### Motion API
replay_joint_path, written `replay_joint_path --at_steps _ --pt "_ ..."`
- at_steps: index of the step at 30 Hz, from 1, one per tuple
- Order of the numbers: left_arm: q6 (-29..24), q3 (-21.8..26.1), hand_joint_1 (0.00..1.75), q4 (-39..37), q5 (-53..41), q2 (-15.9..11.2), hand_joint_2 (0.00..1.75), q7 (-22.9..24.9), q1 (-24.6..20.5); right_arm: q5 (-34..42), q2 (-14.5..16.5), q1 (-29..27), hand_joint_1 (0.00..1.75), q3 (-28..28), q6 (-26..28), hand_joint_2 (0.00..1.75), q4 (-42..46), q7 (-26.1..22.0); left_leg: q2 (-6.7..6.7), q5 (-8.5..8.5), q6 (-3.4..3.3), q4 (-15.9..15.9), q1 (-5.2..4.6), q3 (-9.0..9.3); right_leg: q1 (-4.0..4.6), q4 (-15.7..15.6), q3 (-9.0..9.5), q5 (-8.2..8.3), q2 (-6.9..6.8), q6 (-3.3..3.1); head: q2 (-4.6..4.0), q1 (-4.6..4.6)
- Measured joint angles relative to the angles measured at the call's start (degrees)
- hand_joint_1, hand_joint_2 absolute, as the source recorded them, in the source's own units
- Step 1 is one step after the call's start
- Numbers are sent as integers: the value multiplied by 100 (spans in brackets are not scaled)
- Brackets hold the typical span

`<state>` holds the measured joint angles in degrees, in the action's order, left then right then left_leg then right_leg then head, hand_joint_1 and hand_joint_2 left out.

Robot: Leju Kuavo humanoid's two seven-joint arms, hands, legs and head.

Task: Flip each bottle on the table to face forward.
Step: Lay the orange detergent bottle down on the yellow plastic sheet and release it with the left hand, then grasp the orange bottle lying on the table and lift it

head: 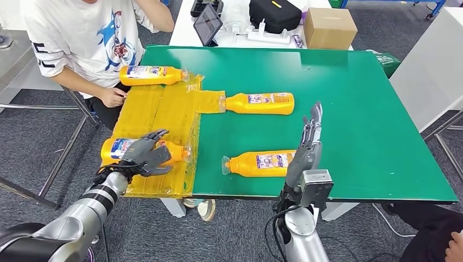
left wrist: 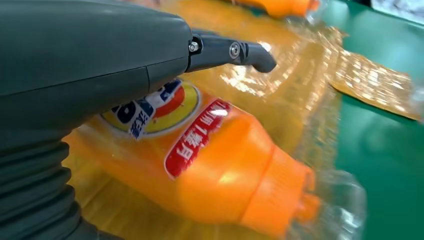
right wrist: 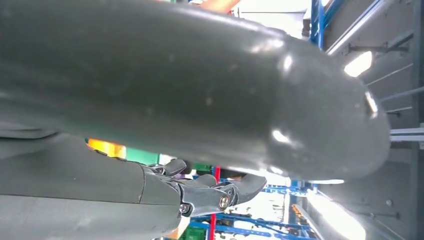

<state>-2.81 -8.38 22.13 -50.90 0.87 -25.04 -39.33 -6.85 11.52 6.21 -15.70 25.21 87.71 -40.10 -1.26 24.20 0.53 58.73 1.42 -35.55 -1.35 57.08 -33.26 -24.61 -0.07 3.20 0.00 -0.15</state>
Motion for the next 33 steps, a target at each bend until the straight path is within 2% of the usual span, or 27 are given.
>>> replay_joint_path --at_steps 4,12,13,15,16,17,20,23,26,29,33 --pt "597 146 0 1 304 1 0 -299 17 16 25 77 0 78 -50 0 -180 2 -1 1 1 -1 0 29 0 0 29 -2 -1 4 0 1" --pt "1161 458 0 10 906 12 0 -603 54 4 44 128 0 119 -49 0 -386 1 1 -2 0 -1 0 39 0 0 37 1 0 5 0 1" --pt "1151 528 0 25 1057 20 0 -684 75 -23 44 136 0 124 -52 44 -417 8 2 -2 0 -1 0 39 1 0 37 1 0 5 0 1" --pt "953 726 0 103 1538 62 87 -922 167 -171 43 158 0 132 -95 131 -506 105 4 -1 0 -1 0 38 1 0 33 2 2 5 0 2" --pt "678 877 0 201 1894 108 131 -1078 260 -347 35 179 0 132 -152 175 -587 234 7 -1 1 -1 0 36 1 0 28 3 4 3 0 2" --pt "282 1055 0 361 2267 171 175 -1211 380 -576 18 208 0 122 -234 175 -693 419 12 -1 1 0 0 30 1 0 18 6 7 0 0 3" --pt "-1052 1557 0 1118 3118 390 175 -1465 745 -1314 -98 287 0 61 -427 175 -1101 930 29 -5 -3 2 0 -1 1 0 -21 16 14 -7 0 4" --pt "-1778 1745 0 1863 3325 489 175 -1506 998 -1768 -237 368 0 23 -477 175 -1437 1219 27 -10 -6 3 0 -19 1 1 -34 17 13 -6 0 2" --pt "-2398 1719 0 2663 3459 546 175 -1524 1285 -2302 -437 512 0 -16 -641 175 -1712 1707 27 -9 -6 4 0 -30 0 1 -45 17 13 -5 0 2" --pt "-2749 1507 0 3411 3470 585 175 -1534 1579 -2659 -713 694 0 -25 -834 175 -1962 2104 21 -9 -7 5 -2 -45 -1 1 -57 16 12 -5 0 2" --pt "-2738 1125 0 4111 3483 653 175 -1535 1971 -2978 -1099 979 0 -47 -1311 175 -2305 2542 16 -7 -8 6 -6 -52 -5 0 -64 17 11 -3 0 2"
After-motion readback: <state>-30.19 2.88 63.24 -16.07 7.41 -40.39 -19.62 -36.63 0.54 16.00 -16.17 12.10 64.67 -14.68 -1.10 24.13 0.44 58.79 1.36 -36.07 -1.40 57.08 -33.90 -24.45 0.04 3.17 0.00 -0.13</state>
